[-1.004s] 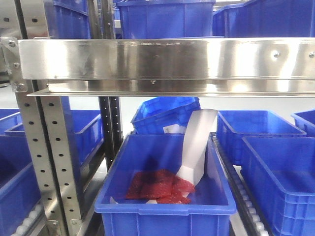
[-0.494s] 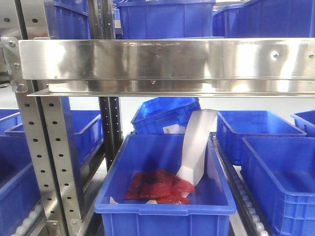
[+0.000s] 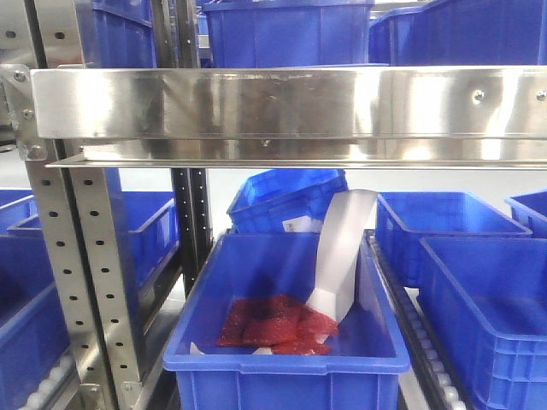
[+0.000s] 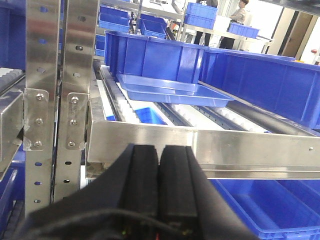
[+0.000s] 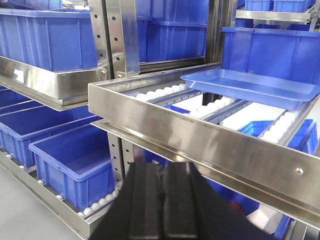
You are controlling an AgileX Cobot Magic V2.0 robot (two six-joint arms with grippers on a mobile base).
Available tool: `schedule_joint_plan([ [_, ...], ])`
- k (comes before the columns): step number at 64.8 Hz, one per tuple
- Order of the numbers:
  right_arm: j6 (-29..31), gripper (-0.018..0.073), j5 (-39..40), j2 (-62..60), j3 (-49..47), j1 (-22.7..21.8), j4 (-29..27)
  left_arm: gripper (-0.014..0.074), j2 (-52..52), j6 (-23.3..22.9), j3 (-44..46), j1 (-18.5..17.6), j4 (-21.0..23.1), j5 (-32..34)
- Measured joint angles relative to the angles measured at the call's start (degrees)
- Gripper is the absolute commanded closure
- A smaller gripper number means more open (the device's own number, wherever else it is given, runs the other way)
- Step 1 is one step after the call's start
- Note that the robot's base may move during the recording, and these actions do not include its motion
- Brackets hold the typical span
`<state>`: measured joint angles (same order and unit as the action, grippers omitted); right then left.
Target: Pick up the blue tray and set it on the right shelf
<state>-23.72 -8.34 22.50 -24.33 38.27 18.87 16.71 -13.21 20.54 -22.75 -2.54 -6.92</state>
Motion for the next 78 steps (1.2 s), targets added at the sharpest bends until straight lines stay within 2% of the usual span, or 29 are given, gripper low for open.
schedule_joint_plan([
  [16, 0.00, 0.0505, 0.14, 0.00, 0.72, 0.00, 0.00, 0.0645, 0.00, 0.00, 0.00, 0.00, -0.13, -0.05],
  [23, 0.29, 0.0505, 0.64, -0.81, 3.29, -2.43, -4.22, 0.0645, 0.00, 0.00, 0.00, 0.00, -0.13, -0.05],
  [26, 1.70, 0.0505, 1.20, -2.05, 5.23, -5.56, -6.02, 0.0645, 0.00, 0.00, 0.00, 0.00, -0.13, -0.13],
  [34, 12.62, 0.0505, 6.53, -7.82, 12.83, -17.43, -12.46, 0.0645, 0.00, 0.00, 0.00, 0.00, -0.13, -0.13],
  [38, 16.23, 0.0505, 9.42, -10.88, 16.88, -23.04, -16.23, 0.0645, 0.00, 0.00, 0.00, 0.00, -0.13, -0.13],
  [44, 18.24, 0.0505, 11.41, -15.56, 22.31, -29.78, -18.49, 0.0645, 0.00, 0.00, 0.00, 0.00, -0.13, -0.13],
  [52, 18.65, 0.0505, 10.02, -21.61, 25.90, -34.89, -18.87, 0.0645, 0.00, 0.00, 0.00, 0.00, -0.13, -0.13],
  [60, 18.65, 0.0505, 7.79, -23.01, 25.96, -36.76, -19.31, 0.0645, 0.00, 0.00, 0.00, 0.00, -0.13, -0.17],
  [78, 18.65, 0.0505, 7.18, -23.01, 25.96, -36.74, -19.38, 0.0645, 0.00, 0.00, 0.00, 0.00, -0.13, -0.17],
])
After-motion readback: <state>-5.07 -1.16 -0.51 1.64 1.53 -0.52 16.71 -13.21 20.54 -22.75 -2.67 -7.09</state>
